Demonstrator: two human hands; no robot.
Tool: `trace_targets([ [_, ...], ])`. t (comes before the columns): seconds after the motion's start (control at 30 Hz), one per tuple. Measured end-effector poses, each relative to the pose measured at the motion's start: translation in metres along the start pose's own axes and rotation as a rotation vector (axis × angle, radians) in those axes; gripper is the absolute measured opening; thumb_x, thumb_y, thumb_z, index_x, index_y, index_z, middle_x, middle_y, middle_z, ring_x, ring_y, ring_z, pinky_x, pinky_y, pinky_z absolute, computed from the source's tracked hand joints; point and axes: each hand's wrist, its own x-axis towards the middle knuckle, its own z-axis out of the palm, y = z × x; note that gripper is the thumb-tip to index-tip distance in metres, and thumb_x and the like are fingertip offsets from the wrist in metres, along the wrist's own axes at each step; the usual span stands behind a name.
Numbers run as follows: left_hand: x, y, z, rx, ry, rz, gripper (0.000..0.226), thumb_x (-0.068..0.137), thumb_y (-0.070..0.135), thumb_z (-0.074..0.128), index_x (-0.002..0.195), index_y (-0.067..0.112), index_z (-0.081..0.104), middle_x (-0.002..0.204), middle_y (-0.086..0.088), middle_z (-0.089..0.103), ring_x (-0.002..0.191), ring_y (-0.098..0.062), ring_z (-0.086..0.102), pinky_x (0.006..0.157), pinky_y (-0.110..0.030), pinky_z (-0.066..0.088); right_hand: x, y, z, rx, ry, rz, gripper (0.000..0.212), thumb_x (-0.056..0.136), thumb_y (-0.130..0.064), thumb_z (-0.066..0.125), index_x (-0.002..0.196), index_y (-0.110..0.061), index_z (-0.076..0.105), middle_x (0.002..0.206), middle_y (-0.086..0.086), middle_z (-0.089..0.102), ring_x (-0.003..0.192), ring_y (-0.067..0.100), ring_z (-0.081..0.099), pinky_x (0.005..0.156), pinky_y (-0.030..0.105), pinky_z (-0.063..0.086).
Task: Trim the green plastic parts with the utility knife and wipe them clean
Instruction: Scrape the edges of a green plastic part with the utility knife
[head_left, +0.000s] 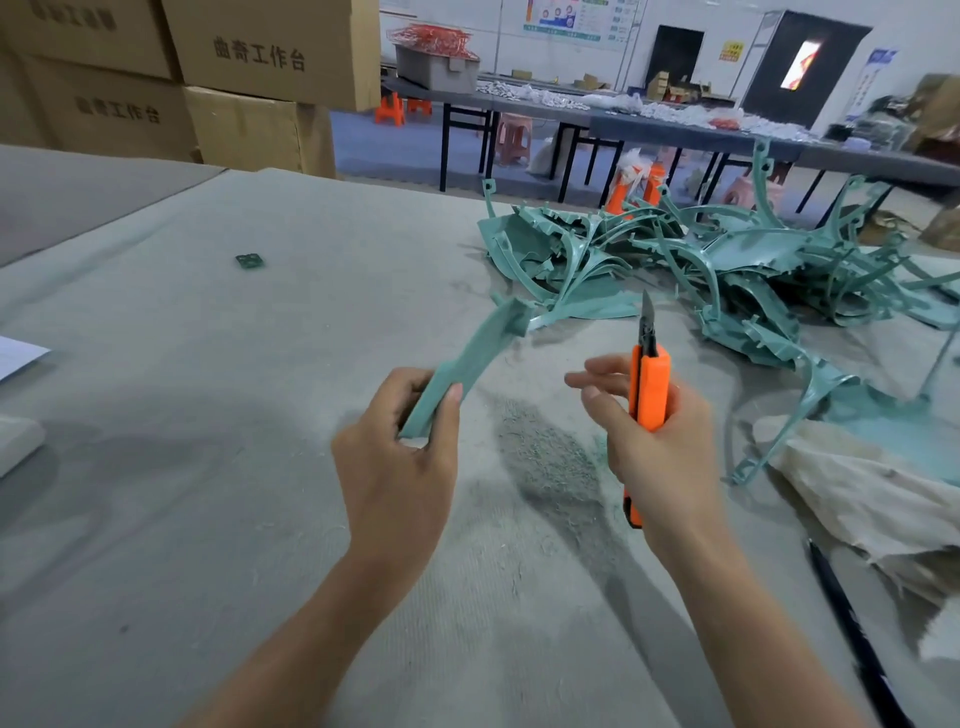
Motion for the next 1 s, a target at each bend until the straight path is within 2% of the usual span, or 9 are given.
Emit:
trace_targets([
  [0.1, -0.002, -0.001, 0.002, -0.047, 0.032, 0.003, 0.019, 0.082, 0.014, 0.070, 0.096, 0.025, 0.075, 0.078, 0.028, 0.067, 0.070, 0.011, 0.062, 0.063, -0.003, 0.043, -0.007, -0.003, 0.005, 0.104, -0.154, -0.076, 0.014, 0.088, -0.025, 0.071, 0.087, -0.011, 0.068, 0.071, 0.007, 0.071, 0.046, 0.000, 0.054, 0.048, 0.009, 0.038],
  [0.27, 0.005, -0.003, -0.001, -0.034, 0.034, 0.145, 0.039, 0.080, 0.000, 0.068, 0.112, 0.023, 0.066, 0.109, 0.021, 0.062, 0.111, -0.004, 0.062, 0.096, -0.014, 0.045, -0.022, -0.007, 0.015, -0.084, -0.332, -0.241, 0.060, 0.085, -0.066, 0.054, 0.075, -0.008, 0.058, 0.056, 0.004, 0.041, 0.051, 0.019, 0.038, 0.049, 0.036, 0.032],
  [0.33, 0.009, -0.007, -0.001, 0.006, 0.058, 0.155, 0.040, 0.081, 0.001, 0.067, 0.113, 0.025, 0.062, 0.110, 0.023, 0.058, 0.115, -0.003, 0.056, 0.095, -0.004, 0.038, -0.027, -0.010, 0.017, -0.144, -0.348, -0.307, 0.075, 0.089, -0.074, 0.039, 0.081, -0.002, 0.056, 0.058, -0.002, 0.039, 0.052, 0.012, 0.036, 0.052, 0.030, 0.029],
  [0.4, 0.010, -0.010, -0.002, 0.026, 0.069, 0.138, 0.045, 0.080, -0.002, 0.066, 0.115, 0.025, 0.060, 0.111, 0.030, 0.053, 0.115, 0.002, 0.054, 0.093, -0.001, 0.037, -0.031, -0.013, 0.019, -0.234, -0.357, -0.348, 0.067, 0.093, -0.072, 0.032, 0.080, -0.011, 0.055, 0.059, -0.007, 0.041, 0.053, 0.012, 0.040, 0.054, 0.029, 0.031],
  [0.5, 0.008, -0.016, -0.004, 0.032, 0.043, 0.183, 0.050, 0.080, -0.008, 0.058, 0.117, 0.025, 0.061, 0.114, 0.025, 0.057, 0.112, 0.002, 0.057, 0.097, -0.013, 0.043, -0.034, -0.016, 0.020, -0.442, -0.339, -0.403, 0.044, 0.094, -0.068, 0.033, 0.074, -0.029, 0.040, 0.056, -0.008, 0.038, 0.052, 0.015, 0.043, 0.052, 0.030, 0.029],
  [0.57, 0.007, -0.021, -0.007, 0.045, 0.029, 0.261, 0.029, 0.095, 0.009, 0.052, 0.119, 0.023, 0.063, 0.117, 0.015, 0.059, 0.111, -0.002, 0.058, 0.098, -0.016, 0.044, -0.036, -0.017, 0.020, -0.539, -0.333, -0.434, 0.043, 0.094, -0.068, 0.033, 0.072, -0.030, 0.033, 0.052, -0.008, 0.035, 0.050, 0.014, 0.044, 0.050, 0.028, 0.027],
  [0.63, 0.008, -0.023, -0.008, 0.033, -0.009, 0.330, 0.036, 0.103, 0.032, 0.037, 0.123, 0.015, 0.062, 0.120, 0.007, 0.060, 0.113, -0.007, 0.059, 0.101, -0.016, 0.042, -0.037, -0.019, 0.019, -0.605, -0.332, -0.457, 0.045, 0.093, -0.069, 0.032, 0.070, -0.030, 0.031, 0.050, -0.008, 0.035, 0.048, 0.013, 0.042, 0.048, 0.030, 0.027],
  [0.9, 0.010, -0.025, -0.009, 0.044, -0.018, 0.429, 0.041, 0.104, 0.030, 0.033, 0.121, 0.004, 0.059, 0.121, -0.008, 0.062, 0.115, -0.021, 0.059, 0.099, -0.042, 0.048, -0.035, -0.021, 0.018, -0.707, -0.349, -0.467, 0.046, 0.090, -0.070, 0.032, 0.068, -0.030, 0.026, 0.048, -0.007, 0.029, 0.046, 0.012, 0.037, 0.047, 0.035, 0.030],
  [1.0, 0.010, -0.025, -0.009, 0.066, -0.010, 0.417, 0.047, 0.104, 0.032, 0.030, 0.120, 0.001, 0.062, 0.121, -0.006, 0.061, 0.116, -0.018, 0.058, 0.101, -0.038, 0.046, -0.036, -0.021, 0.018, -0.698, -0.350, -0.462, 0.046, 0.089, -0.070, 0.033, 0.067, -0.031, 0.025, 0.048, -0.007, 0.029, 0.046, 0.013, 0.037, 0.046, 0.035, 0.029],
])
